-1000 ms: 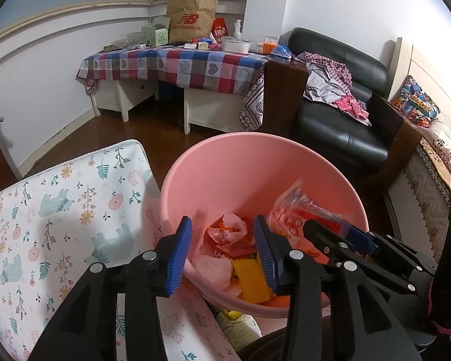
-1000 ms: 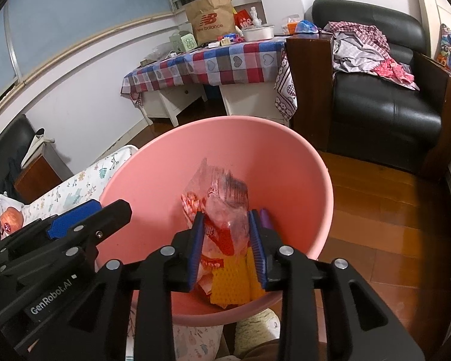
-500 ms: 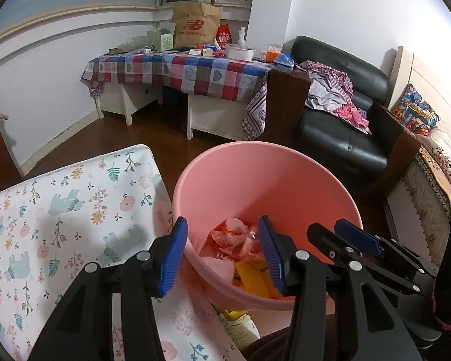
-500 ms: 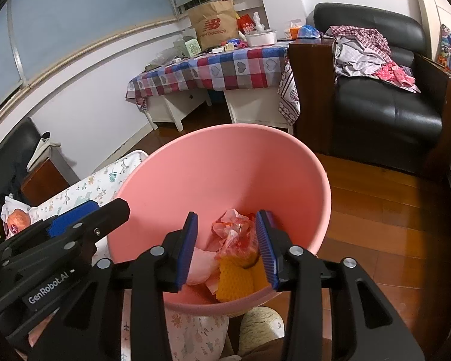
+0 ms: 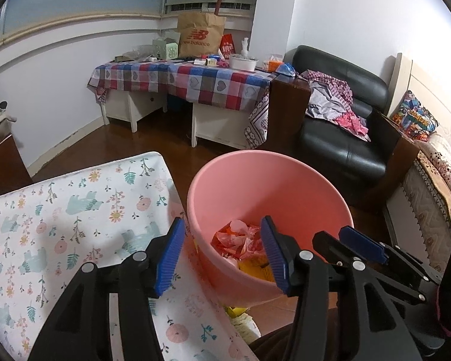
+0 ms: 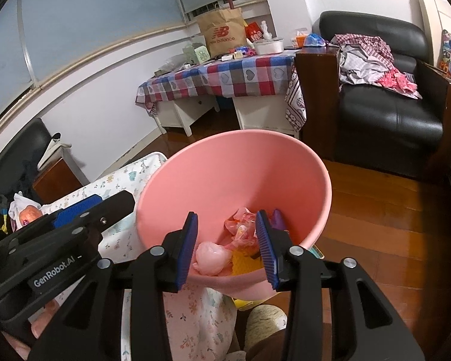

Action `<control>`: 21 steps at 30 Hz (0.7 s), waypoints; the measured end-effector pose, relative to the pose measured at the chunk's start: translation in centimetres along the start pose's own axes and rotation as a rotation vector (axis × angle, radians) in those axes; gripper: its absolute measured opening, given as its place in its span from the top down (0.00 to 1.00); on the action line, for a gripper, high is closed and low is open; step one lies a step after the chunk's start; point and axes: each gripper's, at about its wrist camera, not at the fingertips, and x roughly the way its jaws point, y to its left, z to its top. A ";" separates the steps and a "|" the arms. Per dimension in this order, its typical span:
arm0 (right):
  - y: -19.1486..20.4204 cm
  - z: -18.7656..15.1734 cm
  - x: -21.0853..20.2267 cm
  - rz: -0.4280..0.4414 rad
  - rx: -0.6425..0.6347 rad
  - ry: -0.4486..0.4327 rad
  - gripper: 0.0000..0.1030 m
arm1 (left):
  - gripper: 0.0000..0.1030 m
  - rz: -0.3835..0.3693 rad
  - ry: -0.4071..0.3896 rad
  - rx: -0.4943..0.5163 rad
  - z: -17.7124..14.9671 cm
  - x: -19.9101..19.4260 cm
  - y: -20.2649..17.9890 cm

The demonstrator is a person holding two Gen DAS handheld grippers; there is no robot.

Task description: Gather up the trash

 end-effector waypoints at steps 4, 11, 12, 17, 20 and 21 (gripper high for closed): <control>0.4 -0.2 -0.8 0.008 -0.006 0.000 0.60 | 0.47 0.004 -0.009 -0.006 -0.3 -1.1 0.2; 1.6 -1.0 -1.9 0.029 -0.022 -0.009 0.60 | 0.46 0.010 -0.019 -0.017 -1.2 -3.3 1.1; 1.8 -1.1 -2.2 0.033 -0.025 -0.010 0.59 | 0.46 0.011 -0.023 -0.020 -1.2 -3.6 1.2; 3.1 -1.5 -3.4 0.038 -0.059 -0.037 0.51 | 0.44 0.025 -0.052 -0.033 -1.7 -5.6 2.1; 4.2 -1.8 -4.3 0.036 -0.092 -0.057 0.51 | 0.44 0.032 -0.068 -0.033 -1.9 -6.7 2.5; 4.6 -1.9 -4.6 0.035 -0.102 -0.066 0.51 | 0.44 0.034 -0.072 -0.033 -2.0 -7.0 2.5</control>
